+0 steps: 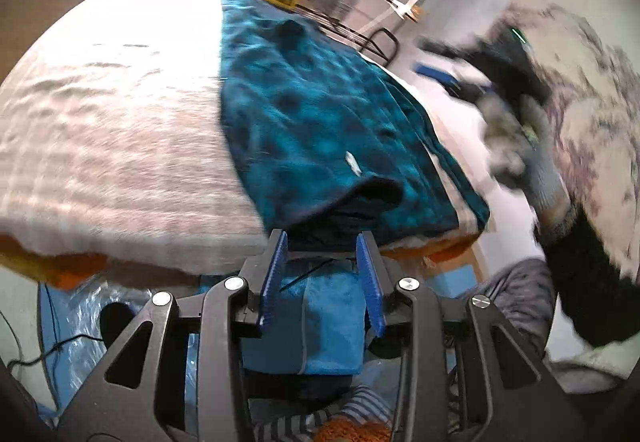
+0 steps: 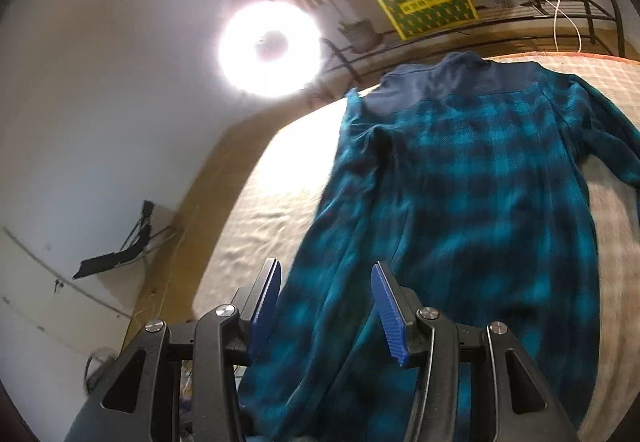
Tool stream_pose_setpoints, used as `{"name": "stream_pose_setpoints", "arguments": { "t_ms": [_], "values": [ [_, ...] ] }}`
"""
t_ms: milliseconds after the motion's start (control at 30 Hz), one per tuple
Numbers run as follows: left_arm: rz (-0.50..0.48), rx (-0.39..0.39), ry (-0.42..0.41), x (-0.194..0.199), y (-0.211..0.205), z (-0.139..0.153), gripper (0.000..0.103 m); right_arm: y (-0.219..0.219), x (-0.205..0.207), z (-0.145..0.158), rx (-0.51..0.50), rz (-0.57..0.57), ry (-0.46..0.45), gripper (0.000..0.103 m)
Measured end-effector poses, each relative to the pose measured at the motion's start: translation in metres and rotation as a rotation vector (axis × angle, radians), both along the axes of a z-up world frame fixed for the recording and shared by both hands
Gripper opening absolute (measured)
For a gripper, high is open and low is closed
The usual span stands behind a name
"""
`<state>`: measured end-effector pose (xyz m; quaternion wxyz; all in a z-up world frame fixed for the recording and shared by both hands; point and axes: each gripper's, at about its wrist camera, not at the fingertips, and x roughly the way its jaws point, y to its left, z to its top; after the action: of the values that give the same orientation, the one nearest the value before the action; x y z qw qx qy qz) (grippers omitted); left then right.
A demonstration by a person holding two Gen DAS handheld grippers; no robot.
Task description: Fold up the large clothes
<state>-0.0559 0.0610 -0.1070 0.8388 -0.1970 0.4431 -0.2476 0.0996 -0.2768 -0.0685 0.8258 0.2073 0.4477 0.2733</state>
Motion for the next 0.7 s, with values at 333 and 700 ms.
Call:
{"name": "stream_pose_setpoints", "arguments": {
  "t_ms": [333, 700],
  "values": [
    [0.053, -0.145, 0.180, 0.042, 0.009, -0.042, 0.035, 0.029, -0.078, -0.048, 0.023, 0.079, 0.186, 0.056],
    [0.009, 0.196, 0.061, 0.046, -0.045, -0.057, 0.005, 0.078, -0.076, -0.111, -0.005, 0.190, 0.325, 0.018]
  ]
}}
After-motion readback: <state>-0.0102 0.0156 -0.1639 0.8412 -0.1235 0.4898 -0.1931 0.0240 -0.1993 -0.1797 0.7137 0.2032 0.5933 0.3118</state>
